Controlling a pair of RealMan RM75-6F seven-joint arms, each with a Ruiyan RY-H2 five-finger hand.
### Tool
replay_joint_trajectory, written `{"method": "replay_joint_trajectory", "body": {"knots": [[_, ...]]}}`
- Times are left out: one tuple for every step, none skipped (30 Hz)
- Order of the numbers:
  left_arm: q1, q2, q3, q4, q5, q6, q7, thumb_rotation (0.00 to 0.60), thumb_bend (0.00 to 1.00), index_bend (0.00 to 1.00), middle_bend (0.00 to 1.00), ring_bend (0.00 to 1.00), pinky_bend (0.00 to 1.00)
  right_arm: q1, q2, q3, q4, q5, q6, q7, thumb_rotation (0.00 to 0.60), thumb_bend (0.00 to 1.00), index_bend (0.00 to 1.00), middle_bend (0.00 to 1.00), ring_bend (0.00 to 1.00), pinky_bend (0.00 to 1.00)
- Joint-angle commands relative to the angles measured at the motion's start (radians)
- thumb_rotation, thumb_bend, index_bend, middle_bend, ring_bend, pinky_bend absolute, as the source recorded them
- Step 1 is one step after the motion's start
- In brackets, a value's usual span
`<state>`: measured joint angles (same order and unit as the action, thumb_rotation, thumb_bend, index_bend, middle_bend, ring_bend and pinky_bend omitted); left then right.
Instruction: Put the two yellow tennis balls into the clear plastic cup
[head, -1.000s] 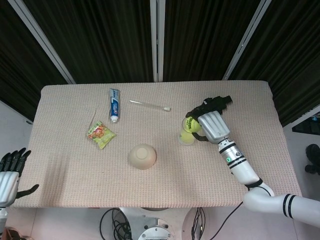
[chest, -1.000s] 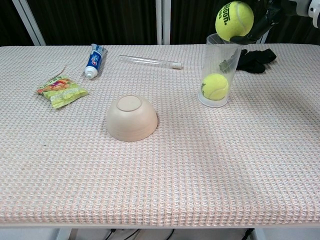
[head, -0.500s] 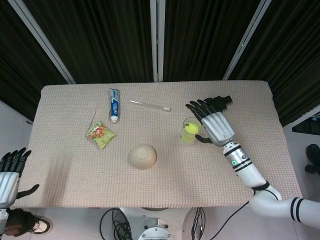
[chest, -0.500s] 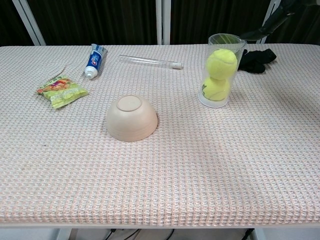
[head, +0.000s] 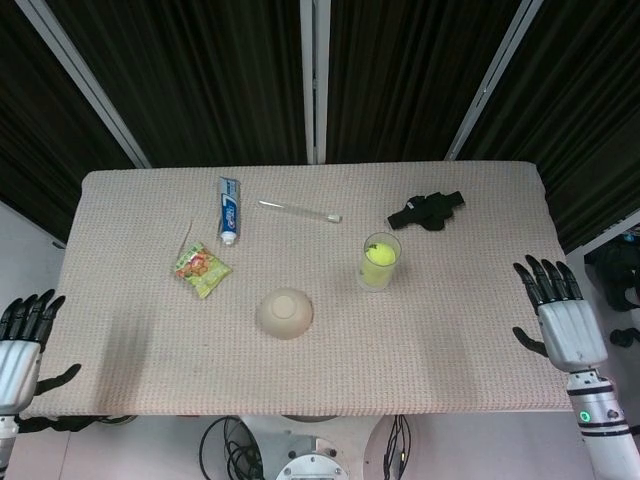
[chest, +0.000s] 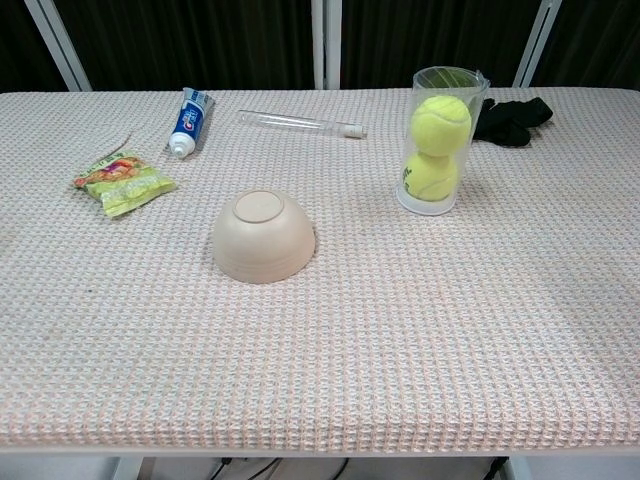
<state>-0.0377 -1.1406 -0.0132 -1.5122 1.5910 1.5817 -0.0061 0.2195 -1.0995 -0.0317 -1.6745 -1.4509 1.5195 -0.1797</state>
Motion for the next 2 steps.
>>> {"method": "replay_joint_trajectory", "body": {"knots": [[-0.002, 0.003, -0.002, -0.004, -0.003, -0.003, 0.003, 0.6, 0.0, 0.0, 0.0, 0.0, 0.0, -0.057, -0.008, -0.028, 0.041, -0.013, 0.039, 0.029, 0.6, 0.09, 0.0, 0.0, 0.0, 0.0], [-0.003, 0.004, -0.003, -0.006, -0.005, -0.005, 0.004, 0.6, 0.0, 0.0, 0.0, 0.0, 0.0, -0.064, -0.013, -0.027, 0.048, -0.016, 0.046, 0.03, 0.6, 0.09, 0.0, 0.0, 0.0, 0.0]]}}
